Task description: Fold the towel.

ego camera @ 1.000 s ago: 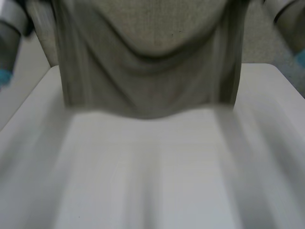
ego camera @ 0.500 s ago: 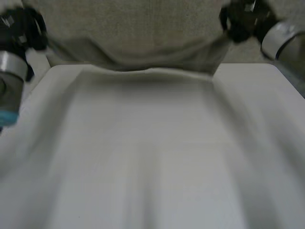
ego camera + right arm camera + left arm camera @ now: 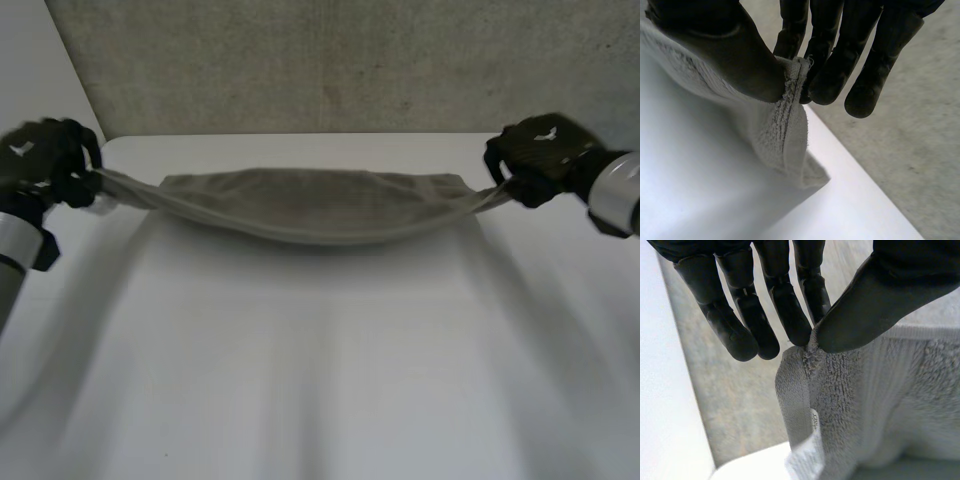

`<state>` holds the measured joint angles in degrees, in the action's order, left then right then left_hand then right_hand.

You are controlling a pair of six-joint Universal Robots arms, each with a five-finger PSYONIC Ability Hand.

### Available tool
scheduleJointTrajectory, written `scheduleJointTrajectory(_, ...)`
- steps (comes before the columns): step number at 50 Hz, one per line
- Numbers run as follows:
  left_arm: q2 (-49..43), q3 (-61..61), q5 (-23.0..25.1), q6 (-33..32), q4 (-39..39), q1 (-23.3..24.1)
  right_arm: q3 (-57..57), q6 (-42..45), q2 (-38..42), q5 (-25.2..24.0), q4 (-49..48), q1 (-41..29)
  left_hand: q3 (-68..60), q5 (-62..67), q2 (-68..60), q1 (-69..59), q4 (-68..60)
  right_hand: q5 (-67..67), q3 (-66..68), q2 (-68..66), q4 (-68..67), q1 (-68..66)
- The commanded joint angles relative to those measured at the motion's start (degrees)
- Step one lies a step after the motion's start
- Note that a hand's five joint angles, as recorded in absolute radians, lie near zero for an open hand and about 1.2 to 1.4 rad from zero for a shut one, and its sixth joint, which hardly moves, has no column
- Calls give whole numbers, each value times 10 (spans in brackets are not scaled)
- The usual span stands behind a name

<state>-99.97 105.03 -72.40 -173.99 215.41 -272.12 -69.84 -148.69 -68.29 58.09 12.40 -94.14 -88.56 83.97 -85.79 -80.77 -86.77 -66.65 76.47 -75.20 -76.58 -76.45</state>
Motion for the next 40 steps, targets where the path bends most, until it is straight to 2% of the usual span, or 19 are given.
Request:
scheduleJointTrajectory(1, 135, 42, 9, 19, -63, -28, 4, -27, -77, -1, 93, 33, 86, -140, 58, 8, 68, -34, 35, -48, -34, -36)
scheduleJointTrajectory(5, 202, 73, 33, 53, -89, -46, 10, -20, -115, -9, 182, 59, 86, -140, 58, 8, 68, -34, 35, -48, -34, -36)
scheduleJointTrajectory(14, 203, 95, 69, 58, -100, -54, 5, 22, -113, -10, 210, 79, 86, -140, 58, 8, 68, -34, 35, -48, -34, -36)
scheduleJointTrajectory(16, 138, 90, 67, 52, -98, -51, 4, 50, -76, -6, 207, 76, 86, -140, 58, 8, 68, -34, 35, -48, -34, -36)
scheduleJointTrajectory(17, 137, 90, 67, 52, -97, -51, 4, 50, -76, -6, 207, 76, 86, -140, 58, 8, 68, -34, 35, -48, -34, -36)
scheduleJointTrajectory(19, 59, 62, 68, 42, -99, -40, 19, 65, -24, 0, 196, 71, 86, -140, 58, 8, 68, -34, 35, -48, -34, -36)
scheduleJointTrajectory(22, 23, 41, 66, 31, -103, -32, 31, 64, 0, 1, 186, 63, 86, -140, 58, 8, 68, -34, 35, -48, -34, -36)
scheduleJointTrajectory(24, -52, -2, 62, -2, -106, -16, 64, 63, 54, 9, 164, 36, 86, -140, 58, 8, 68, -34, 35, -48, -34, -36)
scheduleJointTrajectory(25, -52, -3, 62, -2, -106, -16, 64, 63, 54, 9, 164, 36, 86, -140, 58, 8, 68, -34, 35, -48, -34, -36)
scheduleJointTrajectory(27, -115, -53, 54, -44, -118, 0, 116, 61, 117, 39, 151, 11, 86, -140, 58, 8, 68, -34, 35, -48, -34, -36)
scheduleJointTrajectory(28, -116, -53, 54, -44, -118, 0, 117, 61, 117, 40, 151, 11, 86, -140, 58, 8, 68, -34, 35, -48, -34, -36)
scheduleJointTrajectory(30, -140, -79, 46, -63, -129, 7, 170, 60, 173, 77, 150, -6, 86, -140, 58, 8, 68, -34, 35, -48, -34, -36)
scheduleJointTrajectory(33, -183, -136, 25, -82, -147, 19, 191, 59, 199, 90, 147, -13, 86, -140, 58, 8, 68, -34, 35, -48, -34, -36)
scheduleJointTrajectory(35, -228, -191, 12, -87, -157, 28, 240, 51, 245, 111, 137, -27, 86, -140, 58, 8, 68, -34, 35, -48, -34, -36)
scheduleJointTrajectory(40, -288, -271, -7, -89, -171, 48, 303, 8, 301, 123, 113, -43, 86, -140, 58, 8, 68, -34, 35, -48, -34, -36)
